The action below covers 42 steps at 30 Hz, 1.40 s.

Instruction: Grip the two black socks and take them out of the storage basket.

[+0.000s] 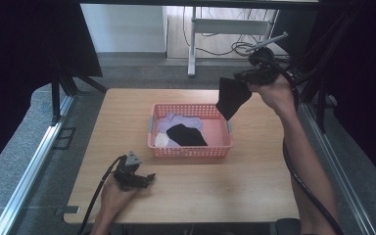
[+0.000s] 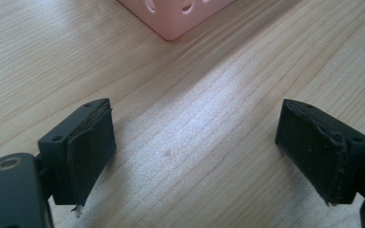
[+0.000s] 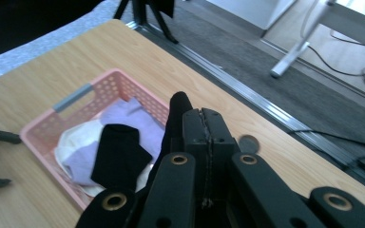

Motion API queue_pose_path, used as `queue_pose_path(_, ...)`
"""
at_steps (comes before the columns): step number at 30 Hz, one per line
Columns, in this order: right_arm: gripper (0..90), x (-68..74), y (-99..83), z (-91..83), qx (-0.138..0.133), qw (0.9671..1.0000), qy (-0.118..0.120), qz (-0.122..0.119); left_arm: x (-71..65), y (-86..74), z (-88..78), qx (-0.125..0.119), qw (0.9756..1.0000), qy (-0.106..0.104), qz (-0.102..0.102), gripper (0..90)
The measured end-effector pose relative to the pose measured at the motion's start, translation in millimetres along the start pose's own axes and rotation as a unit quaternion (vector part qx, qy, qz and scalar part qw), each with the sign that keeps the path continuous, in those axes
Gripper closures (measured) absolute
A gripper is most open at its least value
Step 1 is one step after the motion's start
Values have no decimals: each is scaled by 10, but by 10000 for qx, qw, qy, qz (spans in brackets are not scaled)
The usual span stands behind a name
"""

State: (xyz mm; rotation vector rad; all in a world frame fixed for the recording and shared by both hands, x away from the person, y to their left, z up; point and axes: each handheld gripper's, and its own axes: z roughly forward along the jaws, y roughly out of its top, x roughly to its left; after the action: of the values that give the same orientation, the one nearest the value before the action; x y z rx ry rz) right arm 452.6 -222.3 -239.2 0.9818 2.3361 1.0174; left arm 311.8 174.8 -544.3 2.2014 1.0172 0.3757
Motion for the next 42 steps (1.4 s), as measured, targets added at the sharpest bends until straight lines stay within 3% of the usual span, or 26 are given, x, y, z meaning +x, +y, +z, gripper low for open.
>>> queue_pose_path(9, 900, -328, -294, -202, 77, 9984, -463, 322, -1, 1, -1, 2, 10000, -4, -5, 128)
queue_pose_path(18, 900, -584, -732, -179, 311, 9948, -737, 628, 0, 1, 2, -19, 10000, 7, -2, 128)
queue_pose_path(21, 900, -634, -916, -108, 424, 9938, -747, 712, -1, 0, 3, -24, 10000, 10, -3, 128)
queue_pose_path(22, 900, -660, -1066, -26, 542, 9929, -735, 764, -1, 0, 3, -25, 10000, 10, -2, 128)
queue_pose_path(25, 900, -685, -1211, 60, 642, 9920, -721, 812, -2, -1, 1, -14, 10000, 4, -6, 128)
queue_pose_path(31, 900, -724, -1712, 403, 969, 9877, -640, 1046, -5, -2, 2, -13, 10000, -2, -33, 128)
queue_pose_path(42, 900, -715, -2269, 819, 1429, 9798, -570, 1276, -8, -2, 4, -35, 10000, 3, -51, 128)
